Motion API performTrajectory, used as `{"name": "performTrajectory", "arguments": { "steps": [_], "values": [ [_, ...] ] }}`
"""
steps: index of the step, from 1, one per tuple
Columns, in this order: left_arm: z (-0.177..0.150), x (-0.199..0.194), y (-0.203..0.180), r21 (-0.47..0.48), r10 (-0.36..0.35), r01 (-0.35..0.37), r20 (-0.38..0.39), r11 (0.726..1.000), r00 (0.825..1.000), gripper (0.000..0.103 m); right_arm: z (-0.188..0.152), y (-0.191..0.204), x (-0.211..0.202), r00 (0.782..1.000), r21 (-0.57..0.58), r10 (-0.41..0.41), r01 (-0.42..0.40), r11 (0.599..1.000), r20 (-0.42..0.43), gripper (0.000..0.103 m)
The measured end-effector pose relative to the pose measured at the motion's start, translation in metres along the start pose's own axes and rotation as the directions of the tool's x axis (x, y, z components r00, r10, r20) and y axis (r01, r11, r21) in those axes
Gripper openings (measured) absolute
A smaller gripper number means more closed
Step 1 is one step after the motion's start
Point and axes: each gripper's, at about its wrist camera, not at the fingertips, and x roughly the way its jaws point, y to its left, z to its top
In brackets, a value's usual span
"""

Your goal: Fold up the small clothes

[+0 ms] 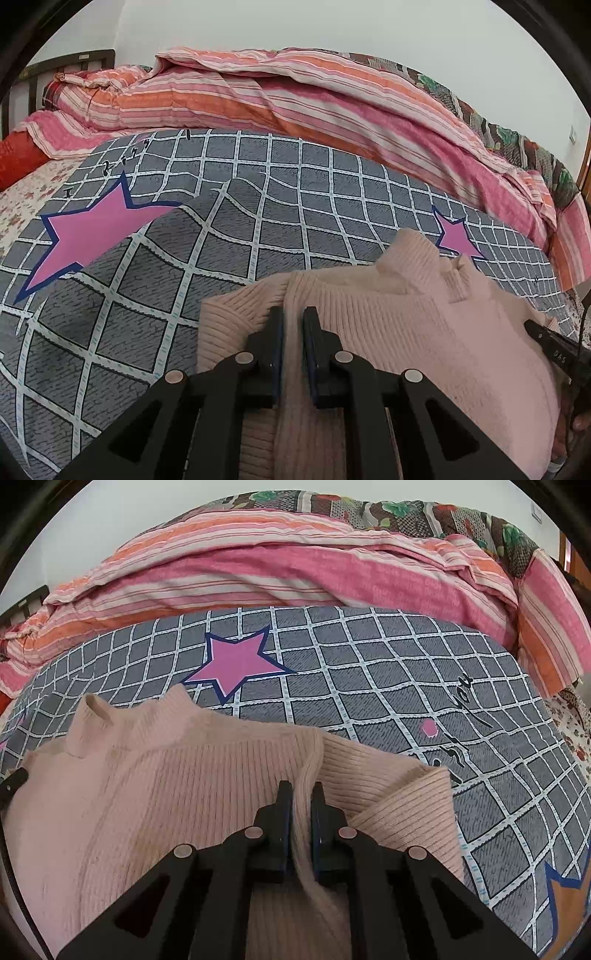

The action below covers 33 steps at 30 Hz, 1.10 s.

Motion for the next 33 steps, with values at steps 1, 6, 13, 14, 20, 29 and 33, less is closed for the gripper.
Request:
{"name": "performTrajectory", "arguments": {
  "steps": [1,6,13,14,20,29,33],
  "values": [
    [-0.0001,0.0,-0.0004,0.002,0.003,-0.003,0.0,1.0,1.0,0.012,0.0,0.0,0.0,1.0,-0.001,0.0,0.0,1.0,0.0,0.01],
    [-0.0005,0.0002,-0.0013,0.006,0.007,-0.007,0.0,1.0,1.0,0.012,-0.0007,-0.0006,0.0,1.0,0.002,0.002,-0.002,1.0,0.003,0.01],
    [-0.0006,0.0009,-0.0017,0.013,0.0,0.0,0.0,1.0,1.0,0.015,-0.0008,-0.0001,-0.0003,1.0,-0.006,-0.011,0.011,1.0,0.006,0.011],
    [-0.0006,0.0009,-0.0014,0.012,-0.002,0.002,0.001,1.0,1.0,0.015,-0.0007,0.0004,-0.0002,1.0,-0.008,-0.013,0.013,1.0,0.005,0.011],
    [-0.0011,-0.0003,-0.0007,0.006,-0.011,0.011,0.005,1.0,1.0,0.016,-0.0014,0.0045,-0.001,0.999,-0.028,-0.033,0.033,0.999,0.009,0.011],
    [-0.0018,-0.0021,-0.0008,0.007,-0.01,0.01,0.016,1.0,1.0,0.016,-0.0025,0.0033,-0.0029,0.999,-0.026,-0.043,0.043,0.999,0.017,0.015],
    [-0.0024,-0.0053,0.0001,0.008,-0.029,0.029,0.029,1.0,0.999,0.022,-0.0025,0.0018,-0.0026,0.999,-0.019,-0.035,0.036,0.999,0.016,0.015]
  ]
}}
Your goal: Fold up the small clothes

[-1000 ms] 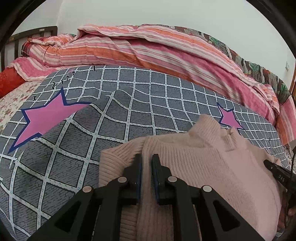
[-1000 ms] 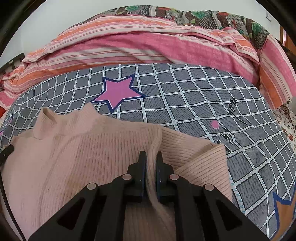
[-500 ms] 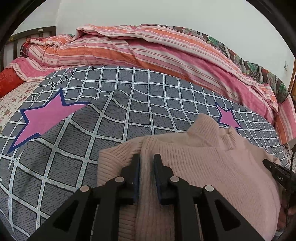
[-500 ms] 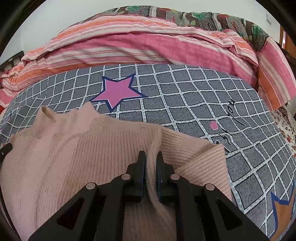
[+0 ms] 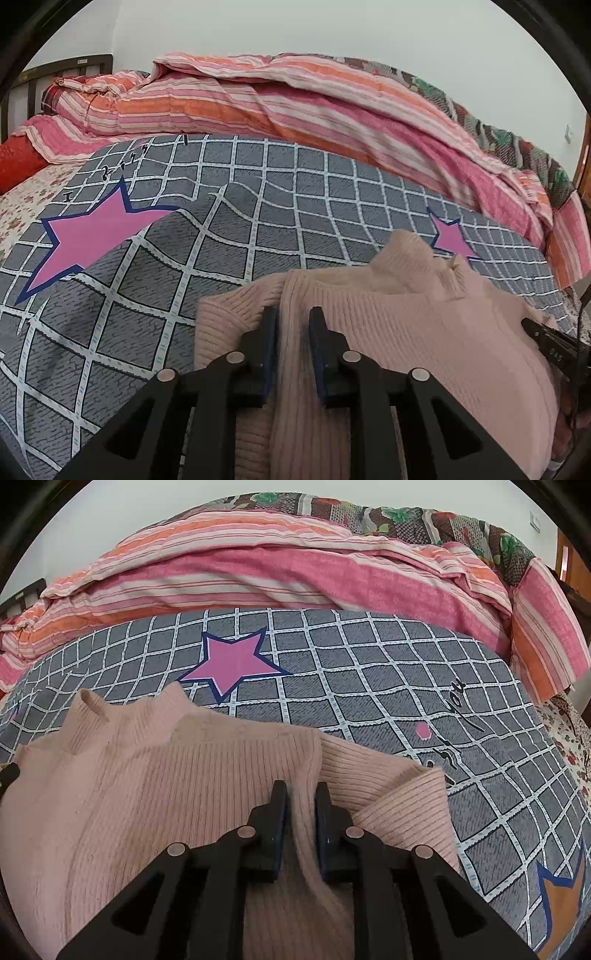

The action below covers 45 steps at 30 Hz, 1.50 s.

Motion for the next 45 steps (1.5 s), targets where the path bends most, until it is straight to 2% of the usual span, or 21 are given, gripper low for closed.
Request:
{"name": "performTrajectory", "arguments": {
  "steps": [3,6,8,10,12,14,17,21,23,25,27,30,33,35,41,45],
  "values": [
    [-0.001,-0.006,0.003,-0.01,-0.041,0.041,0.02,0.999,0.999,0.029,0.0,0.0,0.0,1.0,0.005,-0.005,0.005,1.0,0.002,0.017],
    [-0.003,-0.016,0.008,-0.05,-0.049,0.051,0.05,0.997,0.998,0.03,0.0,-0.001,-0.001,1.0,0.013,-0.014,0.014,1.0,0.005,0.02],
    [-0.004,-0.023,0.012,-0.071,-0.05,0.054,0.062,0.996,0.997,0.034,0.0,-0.003,-0.002,1.0,0.023,-0.012,0.012,1.0,0.008,0.023],
    [-0.005,-0.031,0.019,-0.088,-0.062,0.068,0.067,0.994,0.996,0.054,0.002,-0.006,-0.007,1.0,0.036,0.003,-0.003,0.999,0.011,0.029],
    [-0.006,-0.041,0.025,-0.089,-0.032,0.039,0.073,0.995,0.997,0.062,0.005,-0.01,-0.016,0.999,0.063,0.025,-0.027,0.998,0.024,0.034],
    [-0.006,-0.054,0.037,-0.078,0.016,-0.008,0.099,0.997,0.995,0.062,0.01,-0.012,-0.032,0.997,0.091,0.056,-0.061,0.994,0.048,0.034],
    [-0.008,-0.067,0.066,-0.135,0.057,-0.043,0.104,0.99,0.993,0.062,0.016,0.006,-0.056,0.986,0.065,0.142,-0.148,0.987,0.085,0.043],
    [-0.015,-0.064,0.093,-0.214,-0.016,0.022,0.029,0.977,0.999,0.062,0.003,0.061,-0.067,0.98,-0.116,0.195,-0.189,0.975,0.039,0.045],
    [-0.021,-0.065,0.099,-0.221,-0.026,0.029,0.018,0.975,1.0,0.062,-0.01,0.094,-0.063,0.983,-0.236,0.183,-0.174,0.956,0.015,0.045],
    [-0.025,-0.066,0.1,-0.209,-0.028,0.029,0.009,0.978,1.0,0.062,-0.018,0.114,-0.053,0.99,-0.295,0.139,-0.135,0.946,-0.007,0.044],
    [-0.028,-0.07,0.101,-0.199,-0.028,0.028,0.003,0.98,1.0,0.062,-0.016,0.122,-0.042,0.997,-0.276,0.073,-0.074,0.958,-0.016,0.044],
    [-0.034,-0.075,0.103,-0.19,-0.045,0.043,-0.003,0.981,0.999,0.062,-0.007,0.12,-0.031,0.995,-0.208,0.067,-0.08,0.975,-0.069,0.044],
    [-0.038,-0.078,0.106,-0.196,-0.087,0.086,0.001,0.977,0.996,0.062,0.001,0.125,-0.019,0.994,-0.215,0.046,-0.067,0.974,-0.102,0.044],
    [-0.043,-0.078,0.105,-0.187,-0.143,0.142,0.01,0.972,0.99,0.063,0.007,0.126,-0.014,0.992,-0.212,0.041,-0.065,0.975,-0.117,0.044],
    [-0.053,-0.079,0.092,-0.147,-0.213,0.212,0.014,0.966,0.977,0.064,0.019,0.125,-0.002,0.985,-0.176,0.057,-0.085,0.981,-0.16,0.044],
    [-0.059,-0.088,0.087,-0.144,-0.299,0.298,0.012,0.944,0.954,0.064,0.015,0.12,-0.008,0.982,-0.166,0.084,-0.112,0.98,-0.168,0.044]
  ]
}}
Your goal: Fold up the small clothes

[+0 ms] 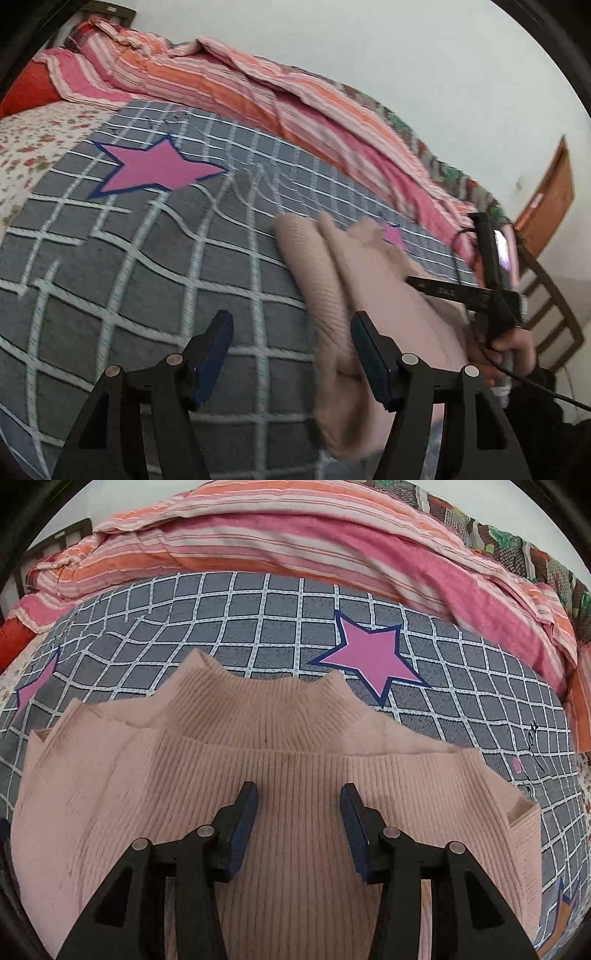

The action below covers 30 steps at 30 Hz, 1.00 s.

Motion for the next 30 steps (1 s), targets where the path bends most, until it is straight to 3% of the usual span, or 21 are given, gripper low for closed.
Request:
{"name": "performTrajectory", "arguments": {
  "steps": [5,12,16,20,27,30],
  "values": [
    [-0.014,-0.011,-0.014,0.036,-0.046,0.047,-0.014,0.998,0.999,0.066,-0.021,-0.004,-0.023,0.998,0.005,0.061,-0.061,0.998,0.028,0.044],
    [-0.032,-0.013,-0.025,0.023,-0.065,0.066,-0.053,0.998,0.997,0.066,-0.057,-0.002,-0.06,0.992,-0.051,0.076,-0.071,0.996,0.097,0.045],
    [-0.046,-0.018,-0.04,0.086,-0.014,0.02,-0.069,0.996,0.998,0.066,-0.082,0.006,-0.075,0.989,-0.092,0.067,-0.054,0.994,0.133,0.044],
    [-0.062,-0.021,-0.046,0.078,-0.002,0.01,-0.102,0.997,0.995,0.066,-0.114,0.012,-0.092,0.98,-0.126,0.043,-0.018,0.992,0.196,0.044],
    [-0.079,-0.022,-0.053,0.04,0.014,-0.01,-0.116,0.999,0.993,0.066,-0.161,0.015,-0.104,0.98,-0.196,0.076,-0.04,0.98,0.182,0.045],
    [-0.079,-0.014,-0.057,0.012,0.014,-0.012,-0.128,1.0,0.992,0.066,-0.171,0.005,-0.115,0.975,-0.185,0.124,-0.089,0.979,0.184,0.045]
  ]
}}
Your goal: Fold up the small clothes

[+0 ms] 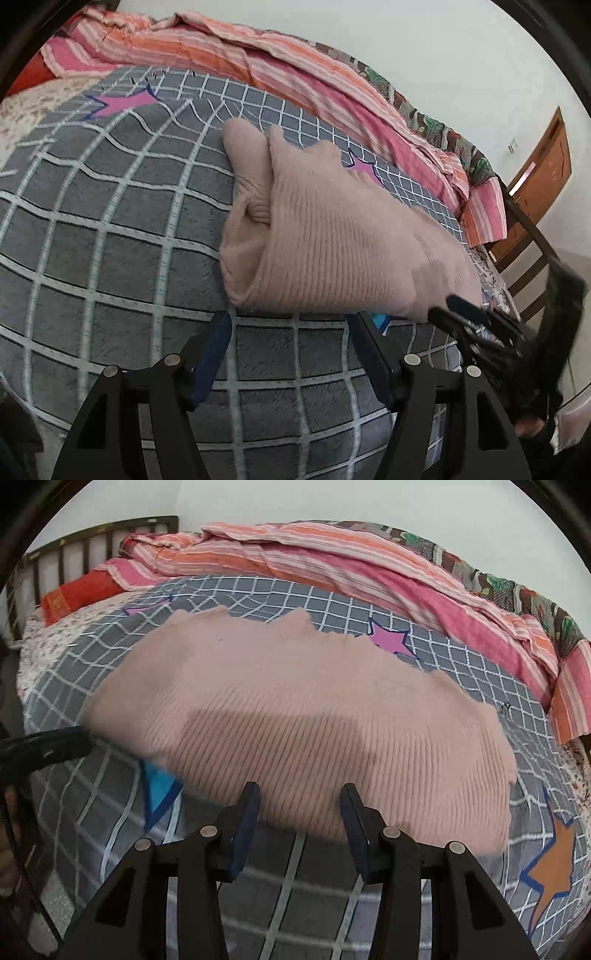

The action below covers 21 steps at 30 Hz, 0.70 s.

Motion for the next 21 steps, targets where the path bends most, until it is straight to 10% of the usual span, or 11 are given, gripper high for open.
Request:
{"name": "performTrajectory", "arguments": {
  "steps": [12,21],
  "values": [
    [0.01,0.014,0.001,-0.174,-0.091,0.117,0.146,0.978,0.985,0.064,-0.025,-0.1,-0.033,0.998,0.287,-0.044,0.031,0.957,0.04,0.045],
    [0.035,0.038,-0.01,-0.235,-0.034,0.089,0.227,0.968,0.973,0.064,-0.042,-0.144,-0.039,0.996,0.407,-0.087,0.072,0.911,0.02,0.045]
  ]
}}
